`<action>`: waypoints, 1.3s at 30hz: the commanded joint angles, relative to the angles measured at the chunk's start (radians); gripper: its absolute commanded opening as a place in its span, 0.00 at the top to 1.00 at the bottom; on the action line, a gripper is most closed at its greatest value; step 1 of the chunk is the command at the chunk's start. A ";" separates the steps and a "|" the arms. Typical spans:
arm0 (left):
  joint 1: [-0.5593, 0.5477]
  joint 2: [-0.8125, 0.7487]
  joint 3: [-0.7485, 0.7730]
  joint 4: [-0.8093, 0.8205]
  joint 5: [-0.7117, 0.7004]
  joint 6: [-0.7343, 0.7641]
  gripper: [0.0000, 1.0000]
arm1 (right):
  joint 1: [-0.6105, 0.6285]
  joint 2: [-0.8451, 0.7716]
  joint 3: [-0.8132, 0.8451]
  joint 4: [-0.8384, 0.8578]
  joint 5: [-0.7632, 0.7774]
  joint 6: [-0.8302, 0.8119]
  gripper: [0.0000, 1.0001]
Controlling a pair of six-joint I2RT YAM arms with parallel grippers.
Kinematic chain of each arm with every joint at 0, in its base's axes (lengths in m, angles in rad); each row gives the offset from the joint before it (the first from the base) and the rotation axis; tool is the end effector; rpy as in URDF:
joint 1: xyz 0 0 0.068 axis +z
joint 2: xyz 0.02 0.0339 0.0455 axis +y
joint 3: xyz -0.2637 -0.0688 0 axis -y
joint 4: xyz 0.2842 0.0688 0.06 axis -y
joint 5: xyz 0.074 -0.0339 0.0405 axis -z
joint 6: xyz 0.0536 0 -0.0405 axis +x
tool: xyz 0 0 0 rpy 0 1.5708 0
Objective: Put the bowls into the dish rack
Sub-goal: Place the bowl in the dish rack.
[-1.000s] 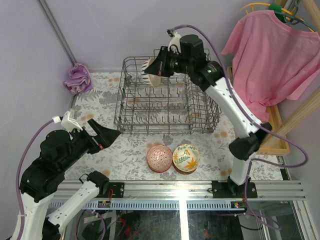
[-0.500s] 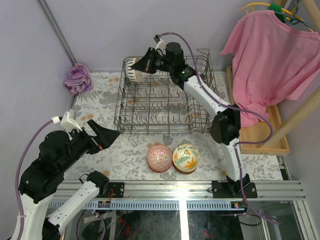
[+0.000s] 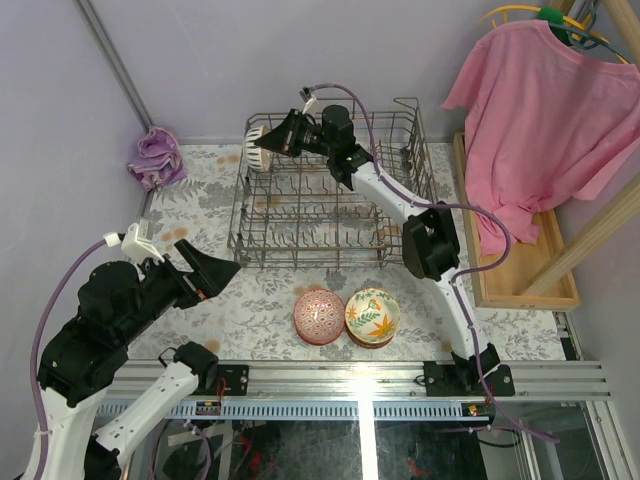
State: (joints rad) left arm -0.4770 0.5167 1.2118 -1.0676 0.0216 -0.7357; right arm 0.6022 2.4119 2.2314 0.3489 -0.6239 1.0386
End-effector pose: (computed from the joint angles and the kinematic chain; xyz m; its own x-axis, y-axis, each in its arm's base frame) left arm 0.0789 -0.0421 0.4254 -0.5597 -0.4660 -0.6852 0.1366 0.7637 -0.6309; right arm 0.4955 0.3786 0.3170 -0.7351 0.3434 -0.5846 -0.5931 0.0920 0.7998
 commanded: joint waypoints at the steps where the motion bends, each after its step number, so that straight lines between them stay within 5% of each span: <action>1: -0.002 -0.013 0.020 0.004 0.037 0.028 0.00 | 0.004 -0.005 0.083 0.158 -0.038 0.031 1.00; 39: -0.002 0.013 -0.010 0.006 -0.015 0.057 0.00 | -0.048 0.200 0.163 0.191 -0.062 0.082 1.00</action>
State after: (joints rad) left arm -0.4770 0.5179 1.2091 -1.0687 0.0048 -0.7025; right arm 0.5560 2.6221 2.3272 0.4290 -0.6502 1.0996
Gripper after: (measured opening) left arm 0.996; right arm 0.026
